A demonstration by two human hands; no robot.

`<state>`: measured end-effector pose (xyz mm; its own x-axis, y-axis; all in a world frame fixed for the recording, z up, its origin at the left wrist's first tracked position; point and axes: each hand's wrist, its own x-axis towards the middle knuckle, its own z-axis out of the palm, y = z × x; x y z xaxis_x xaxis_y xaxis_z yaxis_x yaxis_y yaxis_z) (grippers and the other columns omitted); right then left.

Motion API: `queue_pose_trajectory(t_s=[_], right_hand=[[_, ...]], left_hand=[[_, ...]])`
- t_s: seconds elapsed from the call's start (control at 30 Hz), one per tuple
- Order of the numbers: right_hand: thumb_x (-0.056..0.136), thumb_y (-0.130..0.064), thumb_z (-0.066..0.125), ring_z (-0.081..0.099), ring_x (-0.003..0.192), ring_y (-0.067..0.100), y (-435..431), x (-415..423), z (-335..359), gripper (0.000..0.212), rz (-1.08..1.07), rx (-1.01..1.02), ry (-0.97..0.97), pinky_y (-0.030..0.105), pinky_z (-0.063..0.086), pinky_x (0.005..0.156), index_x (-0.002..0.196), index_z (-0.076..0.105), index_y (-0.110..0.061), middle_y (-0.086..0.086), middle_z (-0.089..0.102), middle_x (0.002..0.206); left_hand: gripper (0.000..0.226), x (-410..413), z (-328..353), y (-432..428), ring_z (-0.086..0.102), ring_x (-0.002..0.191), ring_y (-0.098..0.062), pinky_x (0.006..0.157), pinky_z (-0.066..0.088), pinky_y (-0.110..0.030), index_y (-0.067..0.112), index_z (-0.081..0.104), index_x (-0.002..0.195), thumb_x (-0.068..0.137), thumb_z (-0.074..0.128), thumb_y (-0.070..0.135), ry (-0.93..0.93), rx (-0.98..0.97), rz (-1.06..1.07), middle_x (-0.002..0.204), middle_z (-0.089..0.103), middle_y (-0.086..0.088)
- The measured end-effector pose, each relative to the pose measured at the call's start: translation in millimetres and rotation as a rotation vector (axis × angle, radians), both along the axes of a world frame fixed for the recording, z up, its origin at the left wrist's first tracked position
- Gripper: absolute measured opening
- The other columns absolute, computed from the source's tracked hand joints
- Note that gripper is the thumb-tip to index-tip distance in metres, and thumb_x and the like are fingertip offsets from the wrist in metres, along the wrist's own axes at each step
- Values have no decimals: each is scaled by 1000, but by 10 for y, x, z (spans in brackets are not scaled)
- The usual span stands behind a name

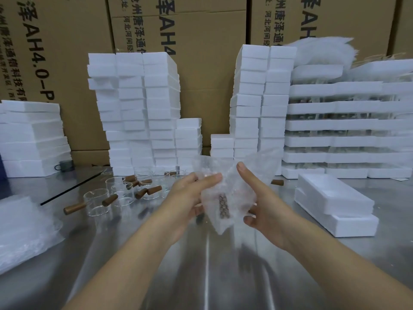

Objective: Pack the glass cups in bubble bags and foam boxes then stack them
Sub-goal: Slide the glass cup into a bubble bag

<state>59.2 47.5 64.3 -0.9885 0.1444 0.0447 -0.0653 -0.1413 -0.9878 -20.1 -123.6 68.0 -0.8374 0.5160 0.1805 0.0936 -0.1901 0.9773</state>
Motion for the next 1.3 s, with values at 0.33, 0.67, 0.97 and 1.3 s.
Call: queue_pose_trajectory(t_s=[0.33, 0.67, 0.97, 1.3], right_hand=[[97, -2, 64, 73, 79, 19, 186, -71, 43, 9, -87, -332, 102, 29, 65, 71, 103, 71, -1, 13, 75, 99], [95, 4, 57, 74, 104, 28, 234, -127, 1, 28, -92, -303, 188, 29, 63, 79, 117, 61, 20, 24, 71, 112], [89, -30, 82, 74, 105, 10, 140, -74, -6, 33, -56, 340, 333, 25, 60, 90, 120, 70, -30, -7, 78, 113], [89, -13, 81, 74, 87, 25, 72, -109, -70, 15, -320, 461, 499, 49, 60, 83, 100, 71, -13, 5, 76, 92]], left_hand=[[51, 53, -46, 60, 79, 94, -22, 82, 62, -37, 22, 83, 114, 70, 89, 45, -67, -112, -95, 113, 82, -6], [53, -7, -59, 93, 80, 85, -29, 69, 66, -41, 7, 76, 121, 74, 86, 29, -294, 185, -115, 99, 81, -14], [49, -81, -117, 109, 80, 106, -31, 73, 67, -44, 46, 50, 146, 104, 70, 30, -286, 325, -44, 121, 81, -5], [64, -114, -150, 50, 77, 107, -36, 86, 66, -40, 28, 60, 140, 84, 88, 18, -126, 167, -161, 127, 77, -17]])
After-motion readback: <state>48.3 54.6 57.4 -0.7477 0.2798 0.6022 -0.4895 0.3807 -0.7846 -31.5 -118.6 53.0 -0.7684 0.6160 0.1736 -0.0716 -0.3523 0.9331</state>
